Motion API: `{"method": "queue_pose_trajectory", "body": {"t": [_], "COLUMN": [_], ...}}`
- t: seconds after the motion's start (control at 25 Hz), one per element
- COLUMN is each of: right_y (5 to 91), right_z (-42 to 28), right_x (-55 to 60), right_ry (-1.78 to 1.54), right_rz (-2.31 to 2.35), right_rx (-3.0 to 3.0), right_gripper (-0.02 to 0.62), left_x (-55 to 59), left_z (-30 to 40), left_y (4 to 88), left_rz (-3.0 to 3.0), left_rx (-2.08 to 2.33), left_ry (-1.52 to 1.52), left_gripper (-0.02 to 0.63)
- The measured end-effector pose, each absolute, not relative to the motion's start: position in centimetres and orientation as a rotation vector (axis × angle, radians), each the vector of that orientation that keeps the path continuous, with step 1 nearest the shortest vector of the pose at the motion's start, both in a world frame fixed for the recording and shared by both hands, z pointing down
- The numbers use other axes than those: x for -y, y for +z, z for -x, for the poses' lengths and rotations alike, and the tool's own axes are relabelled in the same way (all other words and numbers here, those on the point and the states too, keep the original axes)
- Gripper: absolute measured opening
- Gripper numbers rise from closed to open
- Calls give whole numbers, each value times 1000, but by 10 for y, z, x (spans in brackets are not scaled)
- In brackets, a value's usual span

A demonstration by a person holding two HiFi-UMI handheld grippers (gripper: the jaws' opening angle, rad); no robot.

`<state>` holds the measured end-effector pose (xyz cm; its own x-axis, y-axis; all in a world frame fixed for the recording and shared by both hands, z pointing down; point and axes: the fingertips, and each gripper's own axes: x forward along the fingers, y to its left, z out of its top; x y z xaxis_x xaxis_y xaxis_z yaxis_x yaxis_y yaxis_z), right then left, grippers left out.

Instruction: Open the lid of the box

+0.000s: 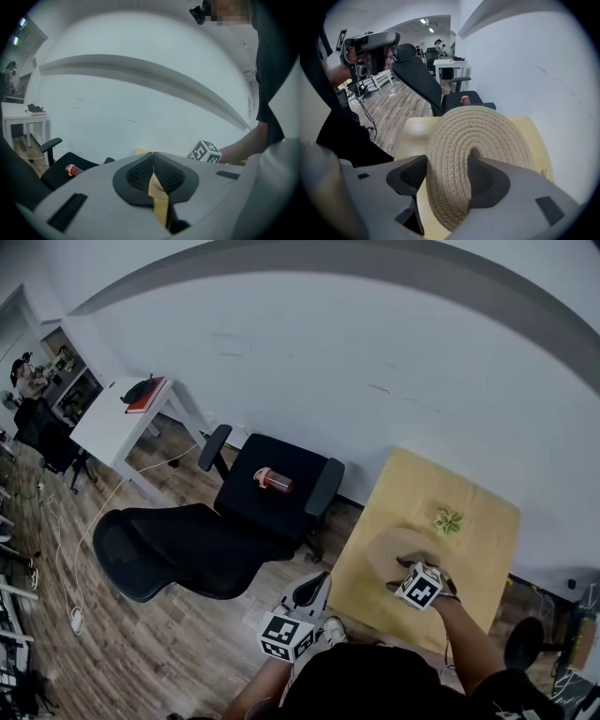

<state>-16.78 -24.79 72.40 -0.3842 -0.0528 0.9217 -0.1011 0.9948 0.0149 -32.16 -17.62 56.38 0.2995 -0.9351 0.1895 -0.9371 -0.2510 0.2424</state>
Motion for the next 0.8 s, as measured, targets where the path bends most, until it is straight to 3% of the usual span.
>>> {"method": "queue_pose_trajectory", "body": {"t": [0.8], "right_y": [666], "right_z": [102], "right_x": [242], "right_ry": [-15], "right_rz": [-260], "right_rx": [2013], "right_gripper": [291], "left_x": [197], "left_z": [248], "left_y": [564], "left_rz": [-2387], "left_rx": [1490], "left_ry": [40], "left_gripper": [20]}}
